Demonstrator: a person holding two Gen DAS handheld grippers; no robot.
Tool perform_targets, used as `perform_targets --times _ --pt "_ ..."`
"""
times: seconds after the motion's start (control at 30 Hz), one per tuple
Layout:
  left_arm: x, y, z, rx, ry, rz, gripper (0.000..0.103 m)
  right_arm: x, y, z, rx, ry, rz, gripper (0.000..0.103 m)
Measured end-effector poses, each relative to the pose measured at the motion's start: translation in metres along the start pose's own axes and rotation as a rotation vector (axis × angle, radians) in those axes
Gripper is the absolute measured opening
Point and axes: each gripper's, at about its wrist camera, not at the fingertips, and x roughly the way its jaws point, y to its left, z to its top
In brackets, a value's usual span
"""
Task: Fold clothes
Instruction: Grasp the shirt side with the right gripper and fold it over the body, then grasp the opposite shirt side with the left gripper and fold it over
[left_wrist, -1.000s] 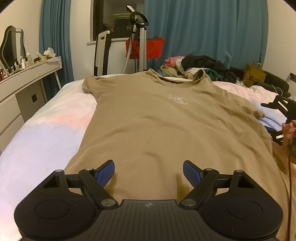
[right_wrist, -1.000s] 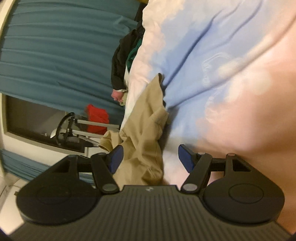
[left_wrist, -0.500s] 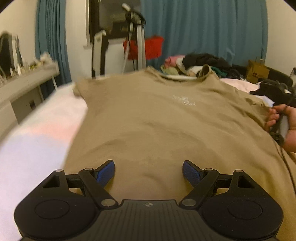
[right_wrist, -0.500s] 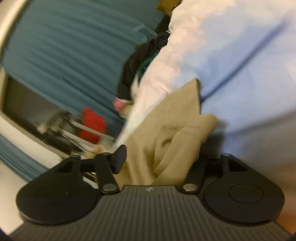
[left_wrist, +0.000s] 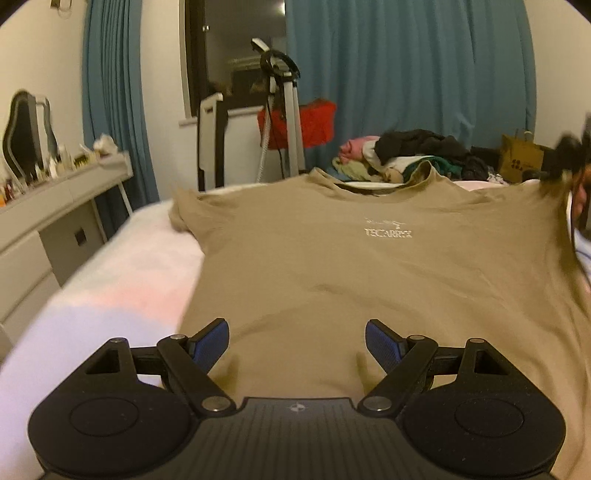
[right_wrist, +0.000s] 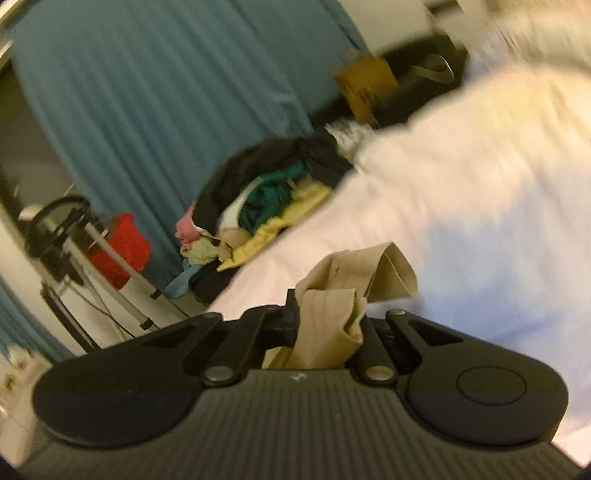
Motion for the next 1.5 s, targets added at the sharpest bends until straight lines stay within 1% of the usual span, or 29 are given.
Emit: perform_targets --times 0.1,0.17,0.23,0.27,0.33,0.37,0.4,0.43,0.47,0.53,0.6,0.67,0.7,0.73,0.77,0.8,0.83,0.87,0.9,1.0,1.07,1.17,1.2,1.27,1.4,1.5 --pt "-0.006 0.014 0.004 -0.045 -0.005 0.012 0.083 -0.023 0.051 0.001 -0.162 -0.074 -0.004 0.008" --pt "-0.007 0.028 0.006 -0.095 0.001 0.018 0.083 -0.034 0.085 -0.009 -0.266 -0.110 -0.012 0.008" --pt "-0.008 0.043 0.008 -0.135 -0.001 0.031 0.083 -0.038 0.122 -0.026 -0.396 -0.143 -0.022 0.008" --pt "-0.008 0.051 0.009 -0.151 -0.007 0.037 0.083 -0.039 0.142 -0.042 -0.475 -0.150 -0.016 0.008" --pt "-0.009 0.066 0.007 -0.175 -0.027 0.063 0.084 -0.036 0.175 -0.075 -0.583 -0.122 0.007 0.008" --pt "-0.008 0.073 0.005 -0.181 -0.035 0.083 0.084 -0.033 0.189 -0.094 -0.633 -0.095 0.019 0.008" --pt "-0.005 0.080 0.003 -0.182 -0.025 0.103 0.084 -0.030 0.203 -0.114 -0.682 -0.067 0.031 0.008" --pt "-0.002 0.087 0.003 -0.193 -0.007 0.113 0.084 -0.023 0.217 -0.140 -0.762 -0.050 0.038 0.008" --pt "0.002 0.093 0.002 -0.208 0.011 0.118 0.084 -0.021 0.228 -0.160 -0.832 -0.040 0.050 0.008" --pt "0.003 0.100 0.000 -0.230 0.018 0.119 0.084 -0.018 0.251 -0.202 -0.972 -0.022 0.076 0.008" --pt "0.003 0.102 -0.002 -0.235 0.018 0.120 0.084 -0.009 0.261 -0.228 -1.019 0.025 0.095 0.009" --pt "0.003 0.100 -0.004 -0.215 0.012 0.121 0.084 0.003 0.264 -0.238 -1.027 0.082 0.097 0.012" --pt "0.004 0.098 -0.005 -0.206 0.012 0.121 0.084 0.007 0.263 -0.238 -1.017 0.130 0.132 0.014" --pt "0.006 0.096 -0.005 -0.204 0.014 0.115 0.084 0.009 0.262 -0.236 -0.999 0.178 0.185 0.025" --pt "0.008 0.096 -0.004 -0.205 0.016 0.108 0.084 0.009 0.259 -0.231 -0.966 0.219 0.234 0.050" --pt "0.010 0.095 -0.003 -0.205 0.018 0.100 0.084 0.004 0.254 -0.225 -0.925 0.223 0.247 0.064" --pt "0.010 0.094 -0.003 -0.202 0.008 0.092 0.084 -0.005 0.248 -0.216 -0.863 0.220 0.274 0.083" --pt "0.011 0.093 -0.003 -0.190 -0.006 0.094 0.084 -0.019 0.242 -0.206 -0.799 0.229 0.324 0.086" --pt "0.013 0.091 -0.003 -0.175 -0.007 0.102 0.084 -0.033 0.236 -0.195 -0.735 0.237 0.373 0.086" --pt "0.011 0.086 -0.001 -0.158 -0.009 0.112 0.084 -0.086 0.221 -0.169 -0.635 0.224 0.428 0.086" --pt "0.005 0.084 0.000 -0.160 -0.019 0.107 0.084 -0.129 0.205 -0.154 -0.641 0.190 0.446 0.086" --pt "-0.009 0.078 0.002 -0.124 -0.047 0.118 0.084 -0.198 0.182 -0.144 -0.654 0.136 0.461 0.086" --pt "-0.015 0.076 0.003 -0.113 -0.058 0.124 0.084 -0.216 0.172 -0.140 -0.641 0.126 0.467 0.086" --pt "-0.029 0.075 0.004 -0.121 -0.051 0.110 0.084 -0.254 0.149 -0.134 -0.619 0.108 0.475 0.086" --pt "-0.069 0.076 0.003 -0.171 -0.061 0.074 0.084 -0.310 0.098 -0.130 -0.555 0.074 0.458 0.086" --pt "-0.097 0.073 0.004 -0.182 -0.070 0.037 0.084 -0.338 0.065 -0.133 -0.498 0.073 0.433 0.086"
